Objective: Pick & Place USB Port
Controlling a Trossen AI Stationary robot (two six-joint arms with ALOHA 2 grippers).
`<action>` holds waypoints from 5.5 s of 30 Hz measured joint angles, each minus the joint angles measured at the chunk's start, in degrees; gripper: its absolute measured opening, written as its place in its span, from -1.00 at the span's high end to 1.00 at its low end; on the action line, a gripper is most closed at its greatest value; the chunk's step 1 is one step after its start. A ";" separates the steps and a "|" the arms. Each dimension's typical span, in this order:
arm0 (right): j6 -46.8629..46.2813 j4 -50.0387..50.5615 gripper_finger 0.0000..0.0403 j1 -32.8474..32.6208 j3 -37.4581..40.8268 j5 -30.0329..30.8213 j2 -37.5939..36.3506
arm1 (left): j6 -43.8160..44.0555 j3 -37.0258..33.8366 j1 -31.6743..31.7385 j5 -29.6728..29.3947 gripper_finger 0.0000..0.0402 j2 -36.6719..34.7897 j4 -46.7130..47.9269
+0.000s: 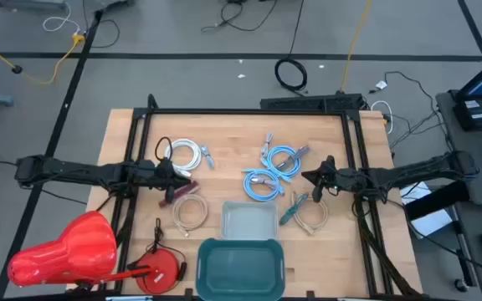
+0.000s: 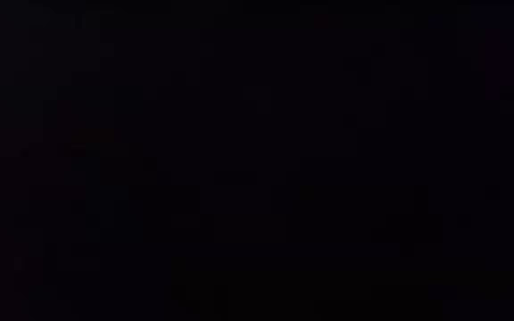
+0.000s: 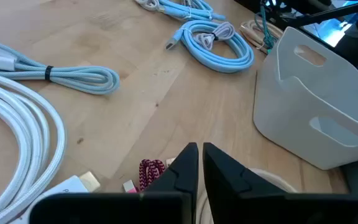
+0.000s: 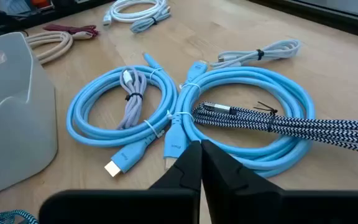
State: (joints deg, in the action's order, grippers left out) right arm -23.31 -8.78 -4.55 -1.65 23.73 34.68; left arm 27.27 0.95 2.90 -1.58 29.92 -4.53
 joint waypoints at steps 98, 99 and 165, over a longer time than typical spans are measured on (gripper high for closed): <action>-27.70 -58.69 1.00 0.48 0.00 21.50 0.00 | 27.89 4.16 4.07 -31.82 0.87 0.05 -61.77; -26.78 -58.70 1.00 0.48 0.00 21.61 0.00 | 27.22 6.02 4.54 -32.43 0.87 0.05 -63.15; 2.99 38.56 -0.05 -0.48 -69.59 -4.42 34.47 | 12.98 58.16 21.33 9.54 -0.14 64.47 43.98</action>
State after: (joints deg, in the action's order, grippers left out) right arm -20.32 29.78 -5.04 -71.24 19.31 69.14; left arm 40.25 59.11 24.23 7.95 94.39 39.45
